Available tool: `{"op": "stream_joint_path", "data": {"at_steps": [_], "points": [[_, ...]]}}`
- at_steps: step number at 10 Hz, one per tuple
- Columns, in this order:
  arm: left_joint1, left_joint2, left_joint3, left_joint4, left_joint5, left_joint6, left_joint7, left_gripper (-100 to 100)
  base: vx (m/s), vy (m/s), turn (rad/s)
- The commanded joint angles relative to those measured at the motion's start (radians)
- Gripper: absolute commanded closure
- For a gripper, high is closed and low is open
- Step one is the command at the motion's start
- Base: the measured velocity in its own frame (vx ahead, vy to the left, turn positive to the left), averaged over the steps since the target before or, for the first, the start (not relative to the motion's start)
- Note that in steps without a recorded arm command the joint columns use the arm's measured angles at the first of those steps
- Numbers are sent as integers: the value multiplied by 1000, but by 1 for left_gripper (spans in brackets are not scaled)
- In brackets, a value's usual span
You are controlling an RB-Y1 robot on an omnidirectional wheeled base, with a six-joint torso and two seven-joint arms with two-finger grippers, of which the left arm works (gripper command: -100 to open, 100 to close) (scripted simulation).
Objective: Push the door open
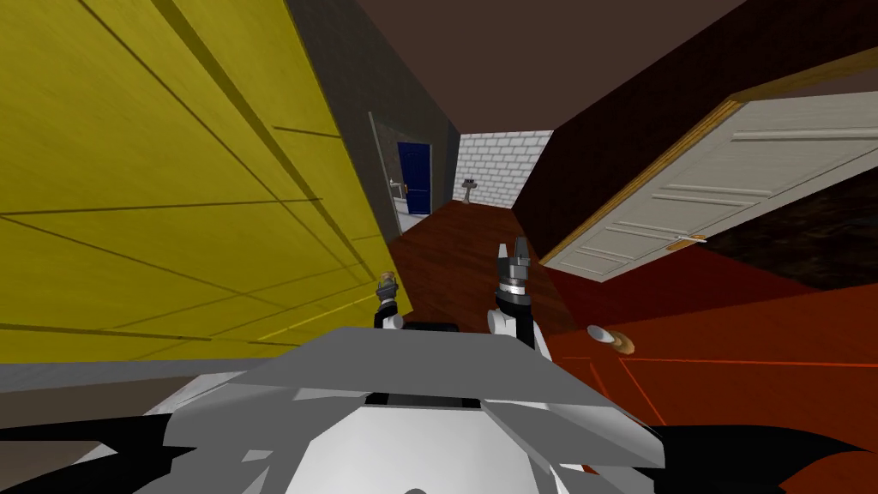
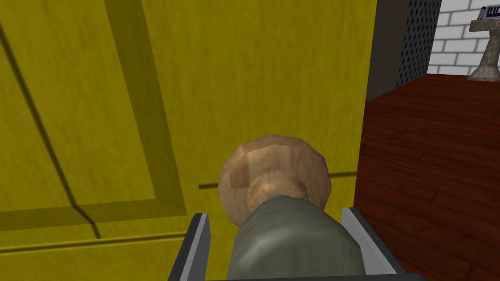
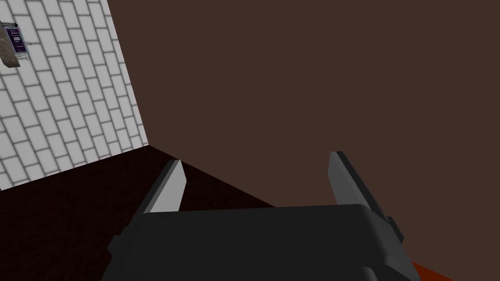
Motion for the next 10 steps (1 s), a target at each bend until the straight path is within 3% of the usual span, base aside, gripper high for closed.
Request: {"op": "stream_joint_path", "data": {"at_steps": [1,8,9,10], "points": [[-9,2,30,22,11,-24,-1,100,179,-38,67],[-16,-17,93,31,44,-39,-17,100,196,-24,62],[-20,-16,84,48,40,-41,-8,100,85,-4,26],[-22,-7,103,48,52,-47,-11,100,125,1,37]]}}
